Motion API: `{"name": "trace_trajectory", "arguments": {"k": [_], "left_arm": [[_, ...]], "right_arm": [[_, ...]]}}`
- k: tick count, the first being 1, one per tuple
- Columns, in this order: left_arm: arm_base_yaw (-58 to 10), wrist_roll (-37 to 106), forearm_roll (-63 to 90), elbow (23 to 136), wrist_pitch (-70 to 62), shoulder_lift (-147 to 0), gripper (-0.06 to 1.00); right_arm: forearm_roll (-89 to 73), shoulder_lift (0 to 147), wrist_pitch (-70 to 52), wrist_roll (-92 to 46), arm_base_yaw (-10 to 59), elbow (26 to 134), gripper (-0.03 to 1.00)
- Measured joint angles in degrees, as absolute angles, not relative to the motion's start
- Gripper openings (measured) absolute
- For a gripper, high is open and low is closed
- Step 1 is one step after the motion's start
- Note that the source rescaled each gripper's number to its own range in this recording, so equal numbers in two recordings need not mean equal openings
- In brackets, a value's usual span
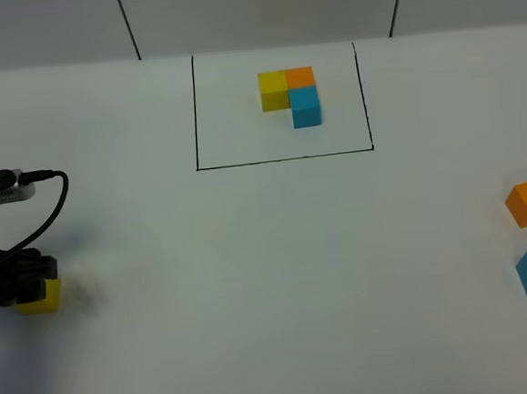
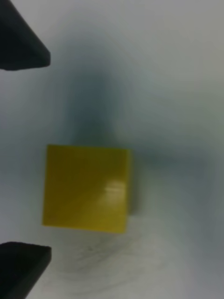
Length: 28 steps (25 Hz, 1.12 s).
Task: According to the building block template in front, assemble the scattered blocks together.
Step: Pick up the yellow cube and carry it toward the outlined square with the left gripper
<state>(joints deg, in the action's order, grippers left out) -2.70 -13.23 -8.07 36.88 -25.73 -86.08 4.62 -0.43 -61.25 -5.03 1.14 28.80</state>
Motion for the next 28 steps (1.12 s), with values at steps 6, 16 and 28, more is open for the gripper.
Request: {"name": "trace_trajectory", "arguments": {"k": [6,16,28], "left_arm": [[-2.7,-12.9,-6.77,36.88,-18.82,-91.36,0.87],[-2.7,-9.7,-5.14,36.93,-15.45,-96.72,0.84],[-2.7,-5.95,-4.79,36.93,-12.46,-98.67,0.52]], "right_arm": [[4.62,-0.43,-61.25,-5.03,1.14,28.8,0.01],[4.62,-0.43,-61.25,-5.03,1.14,28.8,0.01],[4.62,-0.43,-61.25,-5.03,1.14,28.8,0.01]]}}
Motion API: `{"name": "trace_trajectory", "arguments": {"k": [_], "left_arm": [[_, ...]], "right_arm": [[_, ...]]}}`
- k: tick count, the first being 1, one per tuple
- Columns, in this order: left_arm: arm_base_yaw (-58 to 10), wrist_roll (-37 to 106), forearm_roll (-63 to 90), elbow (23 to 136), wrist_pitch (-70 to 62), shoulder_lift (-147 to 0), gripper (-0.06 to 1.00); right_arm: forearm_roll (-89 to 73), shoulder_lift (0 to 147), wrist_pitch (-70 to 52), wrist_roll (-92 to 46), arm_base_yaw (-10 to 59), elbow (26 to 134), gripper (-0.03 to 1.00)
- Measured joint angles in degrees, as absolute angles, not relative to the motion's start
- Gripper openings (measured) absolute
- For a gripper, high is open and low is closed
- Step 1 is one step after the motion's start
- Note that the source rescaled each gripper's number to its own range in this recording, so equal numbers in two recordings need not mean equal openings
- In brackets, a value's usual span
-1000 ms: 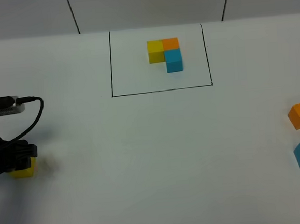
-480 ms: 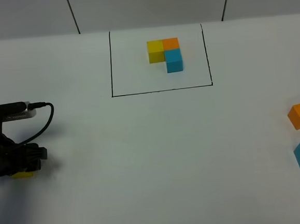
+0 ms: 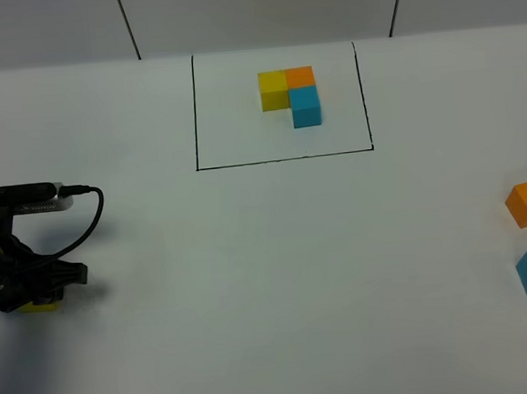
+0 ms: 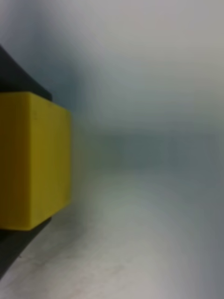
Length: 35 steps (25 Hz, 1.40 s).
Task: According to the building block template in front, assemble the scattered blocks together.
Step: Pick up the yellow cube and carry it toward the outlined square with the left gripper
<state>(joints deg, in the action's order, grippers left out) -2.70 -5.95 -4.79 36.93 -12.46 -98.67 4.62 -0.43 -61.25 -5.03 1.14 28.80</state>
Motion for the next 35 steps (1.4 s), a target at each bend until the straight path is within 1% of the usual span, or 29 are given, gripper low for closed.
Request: {"name": "trace_trajectory", "arguments": {"k": [7,11,18,22,26,30,33,35], "left_arm": [[-2.7,-5.48,-4.79,36.93,-13.0,-98.67,0.52],[-2.76,-5.31,-4.79,36.93,-15.88,-95.84,0.52],[-4.5,-5.14,-4.6,36.88,-23.56,-81.13,0.52],[-7.24,-5.14,-2.62,36.88,-29.51,-72.31,0.52],[-10.03,-3.48,-2.23,36.88,-33.2,-67.21,0.52],[-11.55,5.63,-0.62,36.88,-35.09,-65.59,0.52],[-11.89,17.72,2.92,36.88,-36.55,-65.59,0.52],[-11.95,29.15,6.63,36.88,-38.18,-65.59,0.52]], "right_arm": [[4.62,-0.43,-61.25,-5.03,1.14,28.8,0.01],[4.62,-0.43,-61.25,-5.03,1.14,28.8,0.01],[4.62,-0.43,-61.25,-5.03,1.14,28.8,0.01],[4.62,-0.43,-61.25,-5.03,1.14,28.8,0.01],[4.62,-0.43,-61.25,-5.03,1.14,28.8,0.01],[4.62,-0.43,-61.25,-5.03,1.14,28.8,0.01],[4.62,-0.43,-61.25,-5.03,1.14,28.8,0.01],[4.62,-0.43,-61.25,-5.03,1.14,28.8,0.01]]}}
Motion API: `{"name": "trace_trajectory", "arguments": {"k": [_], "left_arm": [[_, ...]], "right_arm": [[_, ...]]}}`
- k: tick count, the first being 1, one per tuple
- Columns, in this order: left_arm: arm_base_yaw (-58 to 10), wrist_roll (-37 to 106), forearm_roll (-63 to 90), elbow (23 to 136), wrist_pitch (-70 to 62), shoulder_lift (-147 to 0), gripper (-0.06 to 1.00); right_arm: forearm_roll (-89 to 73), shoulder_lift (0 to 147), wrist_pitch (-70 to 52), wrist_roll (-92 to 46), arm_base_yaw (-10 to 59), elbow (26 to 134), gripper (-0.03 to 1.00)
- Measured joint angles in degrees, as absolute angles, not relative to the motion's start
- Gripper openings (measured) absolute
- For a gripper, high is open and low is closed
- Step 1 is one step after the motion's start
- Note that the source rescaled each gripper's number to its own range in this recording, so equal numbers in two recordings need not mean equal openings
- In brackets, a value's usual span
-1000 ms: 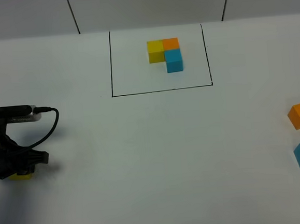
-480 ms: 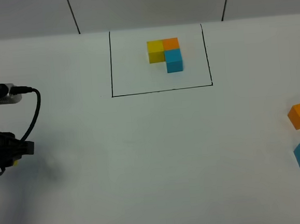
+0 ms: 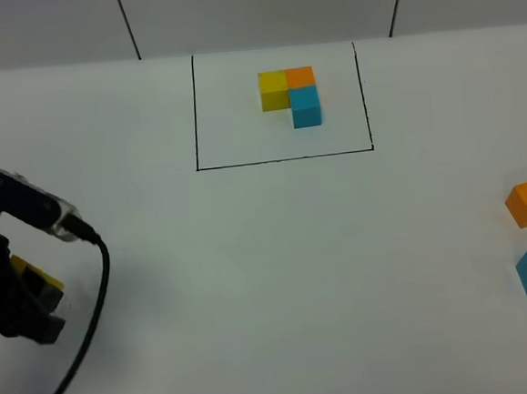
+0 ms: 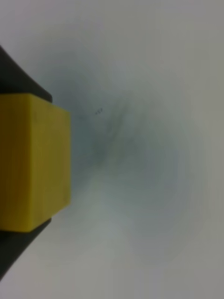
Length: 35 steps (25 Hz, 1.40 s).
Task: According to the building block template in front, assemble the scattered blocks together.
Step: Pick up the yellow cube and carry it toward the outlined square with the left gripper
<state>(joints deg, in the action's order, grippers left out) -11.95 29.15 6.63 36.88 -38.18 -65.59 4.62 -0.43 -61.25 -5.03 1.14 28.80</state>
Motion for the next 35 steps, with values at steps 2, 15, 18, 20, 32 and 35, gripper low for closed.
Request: {"name": "trace_trajectory", "arguments": {"k": [2,15,18,20,32,35], "left_arm": [[-11.95,42.22,10.48,36.88,-40.1,-65.59,0.52],[-11.96,76.85,25.11,36.88,-49.54,-65.54,0.52],[-11.96,76.91,25.28,36.88,-49.68,-65.49,0.52],[-11.96,76.91,25.06,36.88,-49.68,-65.49,0.52],[-11.96,80.02,24.76,36.88,-51.72,-65.49,0.52],[-11.96,80.35,24.4,36.88,-50.78,-65.49,0.52]], "right_arm": [[4.62,-0.43,-61.25,-5.03,1.14,28.8,0.01],[4.62,-0.43,-61.25,-5.03,1.14,28.8,0.01],[4.62,-0.43,-61.25,-5.03,1.14,28.8,0.01],[4.62,-0.43,-61.25,-5.03,1.14,28.8,0.01],[4.62,-0.43,-61.25,-5.03,1.14,28.8,0.01],[4.62,-0.43,-61.25,-5.03,1.14,28.8,0.01]]}}
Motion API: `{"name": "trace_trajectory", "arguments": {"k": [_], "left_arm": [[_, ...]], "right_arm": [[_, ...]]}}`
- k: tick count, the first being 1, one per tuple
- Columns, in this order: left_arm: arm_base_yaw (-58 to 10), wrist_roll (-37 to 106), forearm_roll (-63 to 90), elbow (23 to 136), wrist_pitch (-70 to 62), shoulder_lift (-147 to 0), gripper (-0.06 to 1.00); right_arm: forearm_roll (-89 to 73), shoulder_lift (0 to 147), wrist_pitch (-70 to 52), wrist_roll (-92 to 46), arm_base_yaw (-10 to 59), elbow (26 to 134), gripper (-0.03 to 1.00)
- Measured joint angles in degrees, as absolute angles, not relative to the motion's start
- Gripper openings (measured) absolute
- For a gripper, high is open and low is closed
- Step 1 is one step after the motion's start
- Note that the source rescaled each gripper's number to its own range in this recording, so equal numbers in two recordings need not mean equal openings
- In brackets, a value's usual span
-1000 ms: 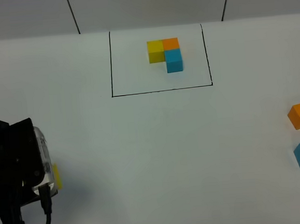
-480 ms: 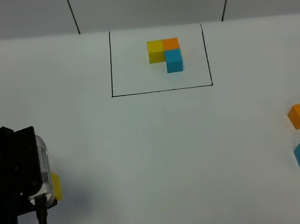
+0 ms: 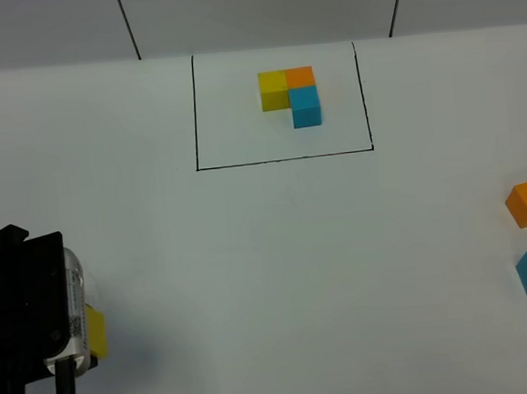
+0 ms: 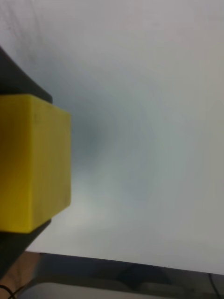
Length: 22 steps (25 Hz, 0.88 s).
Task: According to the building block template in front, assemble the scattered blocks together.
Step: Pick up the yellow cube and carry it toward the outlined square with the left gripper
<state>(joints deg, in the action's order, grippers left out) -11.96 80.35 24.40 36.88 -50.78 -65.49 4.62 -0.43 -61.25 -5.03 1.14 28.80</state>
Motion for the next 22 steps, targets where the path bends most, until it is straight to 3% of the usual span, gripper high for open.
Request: {"name": "trace_trajectory", "arguments": {"k": [22], "left_arm": [[-11.96,84.78,26.41,36.88,-51.8,-65.49,0.52]], "right_arm": [[4.62,-0.43,-61.25,-5.03,1.14,28.8,0.01]]}}
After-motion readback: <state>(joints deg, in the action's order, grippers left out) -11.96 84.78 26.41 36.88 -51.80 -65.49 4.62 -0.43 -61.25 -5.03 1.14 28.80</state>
